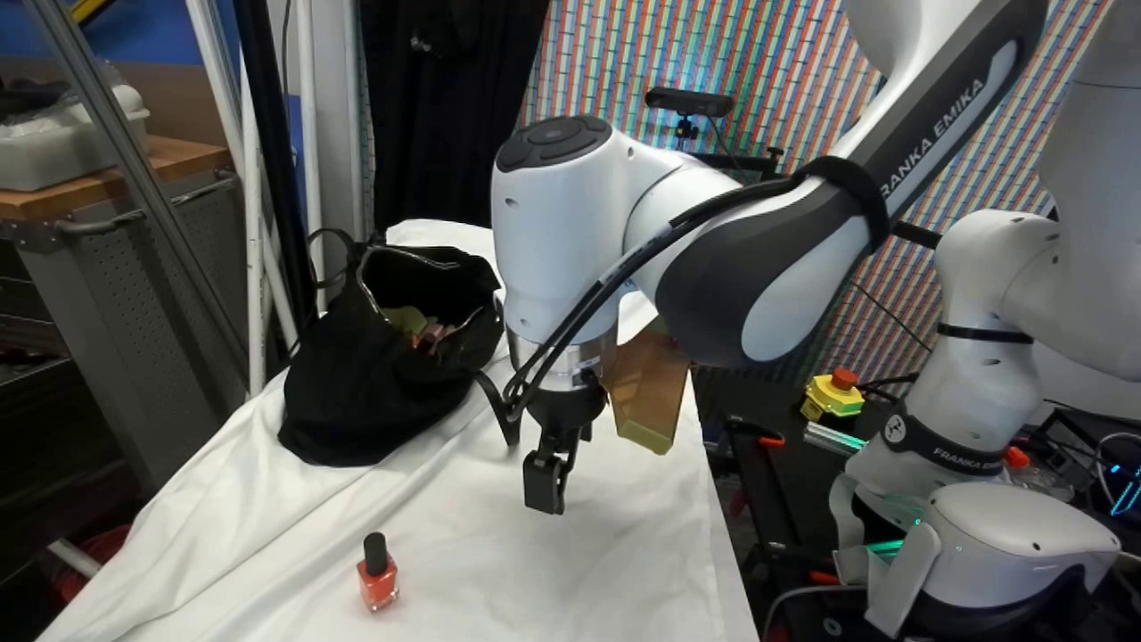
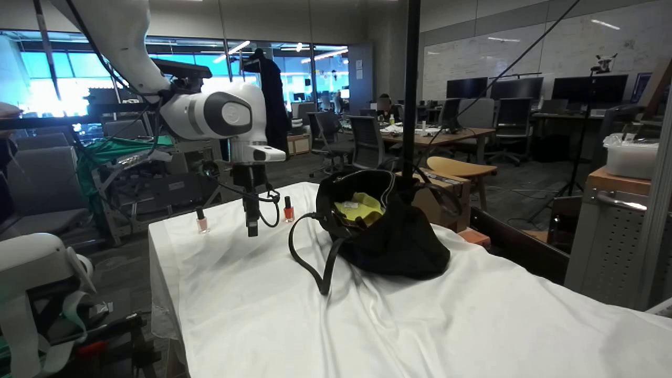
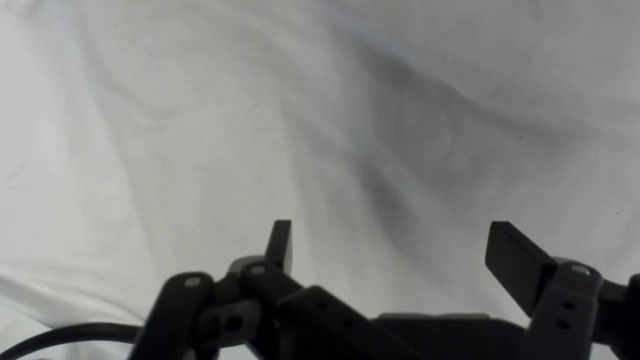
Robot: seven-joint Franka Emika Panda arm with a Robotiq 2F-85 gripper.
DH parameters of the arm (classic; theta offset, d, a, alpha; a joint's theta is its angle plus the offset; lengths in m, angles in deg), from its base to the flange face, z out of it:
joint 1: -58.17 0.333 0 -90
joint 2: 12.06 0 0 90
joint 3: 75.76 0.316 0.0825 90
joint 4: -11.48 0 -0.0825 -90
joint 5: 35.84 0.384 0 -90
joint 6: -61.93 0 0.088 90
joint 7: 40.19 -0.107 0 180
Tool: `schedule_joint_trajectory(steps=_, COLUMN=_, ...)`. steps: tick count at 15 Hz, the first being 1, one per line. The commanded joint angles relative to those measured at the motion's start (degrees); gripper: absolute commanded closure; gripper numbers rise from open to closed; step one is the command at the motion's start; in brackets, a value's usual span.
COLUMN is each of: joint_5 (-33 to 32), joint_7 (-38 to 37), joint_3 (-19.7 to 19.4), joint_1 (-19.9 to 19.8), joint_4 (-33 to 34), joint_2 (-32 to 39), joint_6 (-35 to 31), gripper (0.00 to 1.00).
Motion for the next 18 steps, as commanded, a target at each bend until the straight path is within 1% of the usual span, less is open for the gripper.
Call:
schedule_joint_trajectory(steps=1, joint_5=0.9, joint_7=4.7, joint_3=0.5, joint_1=0.8, joint_4=0.1, joint_2=1.5, joint_6=-2.9, gripper=0.00)
schedule_joint_trajectory(steps=2, joint_5=1.6, joint_7=5.6, joint_3=0.7, joint_1=1.0, joint_4=0.2, joint_2=1.9, joint_6=-3.3, gripper=0.00)
schedule_joint_trajectory(steps=10, joint_5=7.6, joint_7=5.9, joint_3=2.8, joint_1=3.8, joint_4=1.2, joint_2=2.9, joint_6=-5.9, gripper=0.00)
schedule_joint_trajectory(steps=18, joint_5=8.9, joint_7=5.3, joint_3=4.4, joint_1=7.0, joint_4=2.1, joint_2=3.3, joint_6=-6.9, gripper=0.00)
